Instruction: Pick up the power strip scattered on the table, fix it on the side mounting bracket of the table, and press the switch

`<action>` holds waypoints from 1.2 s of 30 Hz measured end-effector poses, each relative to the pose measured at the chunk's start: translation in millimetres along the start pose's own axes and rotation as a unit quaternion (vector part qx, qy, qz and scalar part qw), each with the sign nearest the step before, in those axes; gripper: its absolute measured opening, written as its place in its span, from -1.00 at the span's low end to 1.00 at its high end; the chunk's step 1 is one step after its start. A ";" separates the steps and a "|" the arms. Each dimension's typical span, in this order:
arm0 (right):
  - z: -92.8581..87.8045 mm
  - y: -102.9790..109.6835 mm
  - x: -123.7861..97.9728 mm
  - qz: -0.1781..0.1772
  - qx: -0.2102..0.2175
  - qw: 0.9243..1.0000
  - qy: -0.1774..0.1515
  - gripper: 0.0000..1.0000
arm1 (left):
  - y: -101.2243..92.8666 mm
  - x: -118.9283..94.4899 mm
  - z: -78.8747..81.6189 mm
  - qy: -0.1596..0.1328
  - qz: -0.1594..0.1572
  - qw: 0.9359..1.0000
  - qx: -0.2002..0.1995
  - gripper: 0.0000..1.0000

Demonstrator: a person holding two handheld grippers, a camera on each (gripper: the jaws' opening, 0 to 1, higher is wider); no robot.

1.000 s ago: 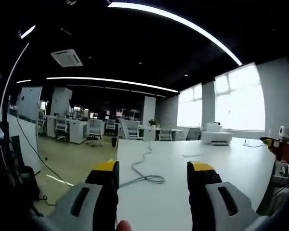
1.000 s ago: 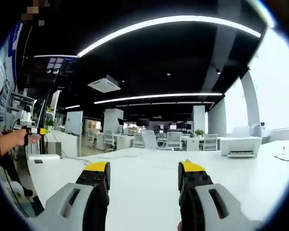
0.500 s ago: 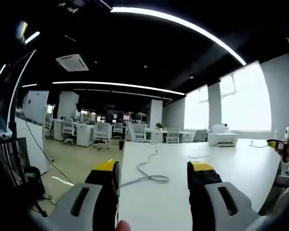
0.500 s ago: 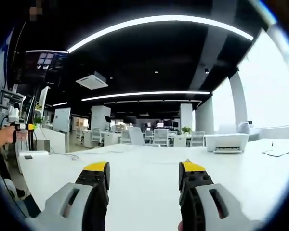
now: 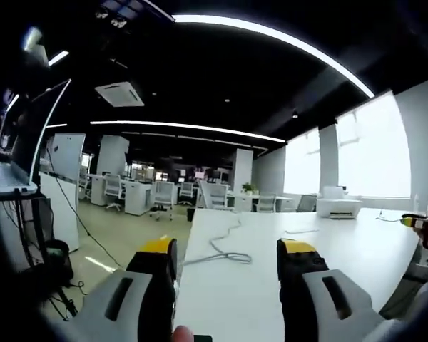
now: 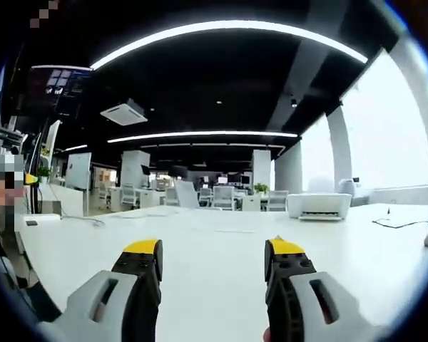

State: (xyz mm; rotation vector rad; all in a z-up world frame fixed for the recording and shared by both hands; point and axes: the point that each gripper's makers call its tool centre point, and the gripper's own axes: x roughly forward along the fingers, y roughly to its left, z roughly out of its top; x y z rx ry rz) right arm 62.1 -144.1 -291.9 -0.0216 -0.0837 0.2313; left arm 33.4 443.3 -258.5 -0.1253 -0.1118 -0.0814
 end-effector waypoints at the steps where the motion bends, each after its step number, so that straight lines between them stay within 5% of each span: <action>1: -0.7 0.0 -0.7 0.000 0.001 1.000 0.001 0.07 | 1.1 -2.3 -0.2 -0.001 0.003 1.000 -0.002 0.21; 11: -11.0 2.8 -0.1 0.002 0.011 1.000 0.017 0.06 | 14.0 -25.9 -8.4 0.006 0.030 1.000 -0.008 0.23; 20: 5.5 13.4 13.6 0.020 0.007 1.000 0.013 0.06 | 30.0 -49.5 -15.6 0.010 0.055 0.998 -0.016 0.22; 36: 5.7 22.1 21.9 0.025 0.015 0.999 0.017 0.04 | 44.2 -56.3 -19.5 0.032 0.064 0.997 -0.022 0.23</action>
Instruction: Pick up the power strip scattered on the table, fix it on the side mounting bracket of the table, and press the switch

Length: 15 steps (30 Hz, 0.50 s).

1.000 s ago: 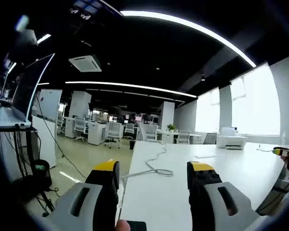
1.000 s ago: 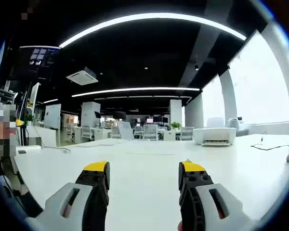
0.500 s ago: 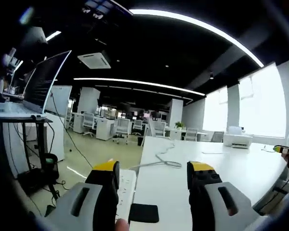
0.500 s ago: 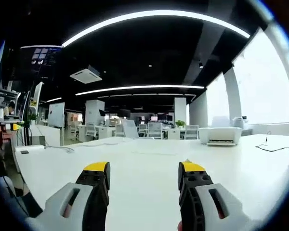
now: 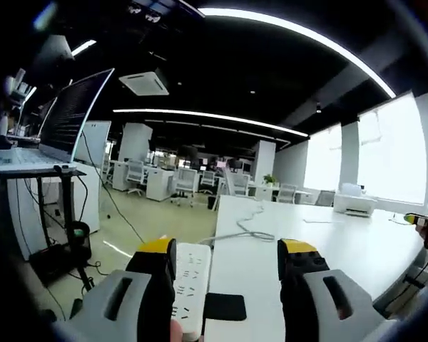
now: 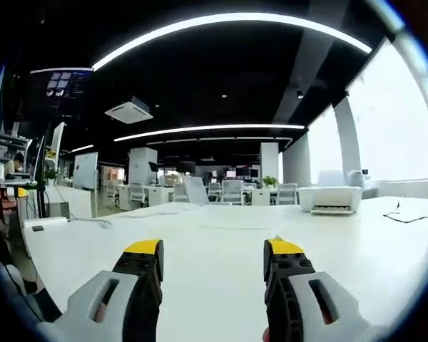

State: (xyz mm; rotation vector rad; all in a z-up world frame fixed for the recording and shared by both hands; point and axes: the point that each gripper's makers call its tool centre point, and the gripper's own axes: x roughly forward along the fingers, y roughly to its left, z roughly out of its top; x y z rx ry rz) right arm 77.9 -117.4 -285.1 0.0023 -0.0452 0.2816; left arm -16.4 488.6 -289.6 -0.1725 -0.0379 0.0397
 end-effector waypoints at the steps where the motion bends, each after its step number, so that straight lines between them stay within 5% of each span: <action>1: 0.1 -0.4 0.0 0.000 0.001 1.000 0.000 0.04 | 0.2 -0.1 1.0 0.001 -0.001 1.000 0.000 0.23; 10: -10.1 -0.9 0.3 0.000 0.008 1.000 0.004 0.04 | 1.9 0.1 18.9 0.041 -0.015 0.999 0.015 0.18; 15: -12.8 -2.2 -0.4 -0.002 0.010 1.000 0.005 0.04 | 4.2 0.8 46.6 0.040 -0.016 0.998 0.036 0.18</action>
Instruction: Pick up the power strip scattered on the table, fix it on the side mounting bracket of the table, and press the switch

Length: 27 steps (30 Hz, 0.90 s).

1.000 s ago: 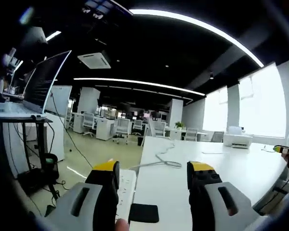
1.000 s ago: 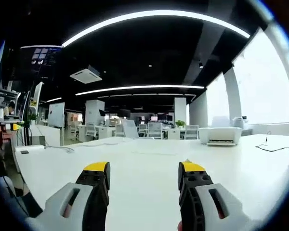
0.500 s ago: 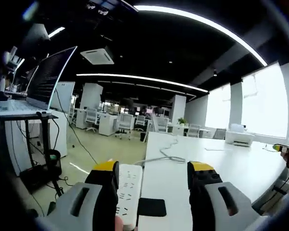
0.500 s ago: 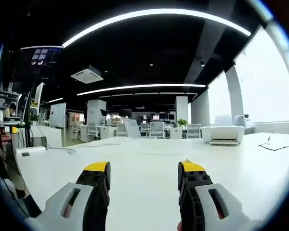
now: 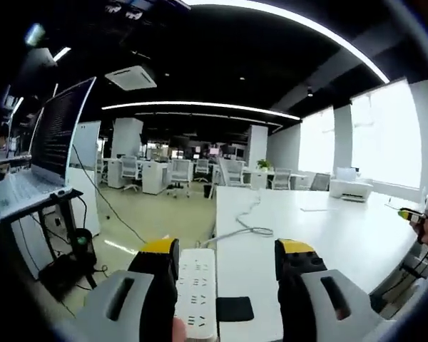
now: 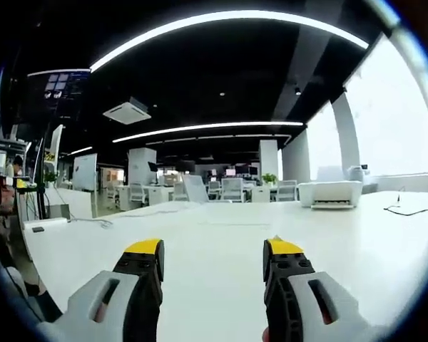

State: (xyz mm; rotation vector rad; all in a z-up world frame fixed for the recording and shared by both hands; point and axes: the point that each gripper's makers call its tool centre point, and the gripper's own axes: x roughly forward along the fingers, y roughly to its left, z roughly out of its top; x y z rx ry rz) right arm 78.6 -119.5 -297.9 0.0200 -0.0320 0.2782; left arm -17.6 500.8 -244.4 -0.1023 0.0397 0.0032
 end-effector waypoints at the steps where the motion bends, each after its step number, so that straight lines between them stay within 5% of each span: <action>1: -0.3 -1.0 -0.2 -0.002 -0.001 1.000 0.000 0.04 | -1.6 0.0 6.3 -0.004 -0.004 1.000 -0.003 0.20; 15: -4.5 -4.8 -3.0 -0.015 0.003 1.000 0.003 0.03 | -0.6 10.1 18.6 0.075 -0.021 0.995 0.059 0.22; 27: -13.9 -10.9 -5.9 -0.020 0.007 1.000 0.010 0.04 | 7.2 14.3 -1.3 0.180 -0.053 0.970 0.154 0.25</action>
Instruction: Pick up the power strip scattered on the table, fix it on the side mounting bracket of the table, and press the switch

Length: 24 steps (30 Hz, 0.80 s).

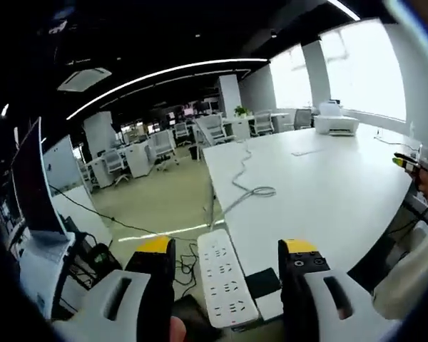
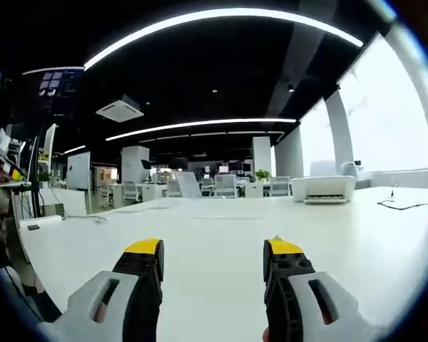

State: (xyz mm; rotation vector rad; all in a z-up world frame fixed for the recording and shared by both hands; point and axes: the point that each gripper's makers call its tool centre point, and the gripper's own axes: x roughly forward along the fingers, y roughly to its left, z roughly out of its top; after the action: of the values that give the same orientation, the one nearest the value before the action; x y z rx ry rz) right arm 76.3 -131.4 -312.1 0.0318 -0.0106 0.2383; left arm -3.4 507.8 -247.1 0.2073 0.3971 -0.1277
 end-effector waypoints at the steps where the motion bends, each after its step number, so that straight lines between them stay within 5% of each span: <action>1: -0.3 -0.3 -0.1 0.000 0.000 1.000 0.000 0.04 | 0.6 0.6 -1.0 0.004 -0.002 1.000 0.005 0.25; 17: 1.2 -3.4 -3.0 -0.002 0.006 1.000 -0.003 0.03 | 8.2 -7.0 -31.4 0.090 -0.080 0.992 0.028 0.16; 24: 2.9 -2.9 -5.3 -0.003 0.010 1.000 -0.005 0.02 | 2.6 -7.6 -51.1 0.143 -0.129 0.980 0.047 0.11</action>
State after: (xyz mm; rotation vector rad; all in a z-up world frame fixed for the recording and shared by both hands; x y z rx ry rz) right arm 71.8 -135.5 -309.4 0.0528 -0.0180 0.2323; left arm -28.8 522.4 -289.6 0.2681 0.7051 -0.3754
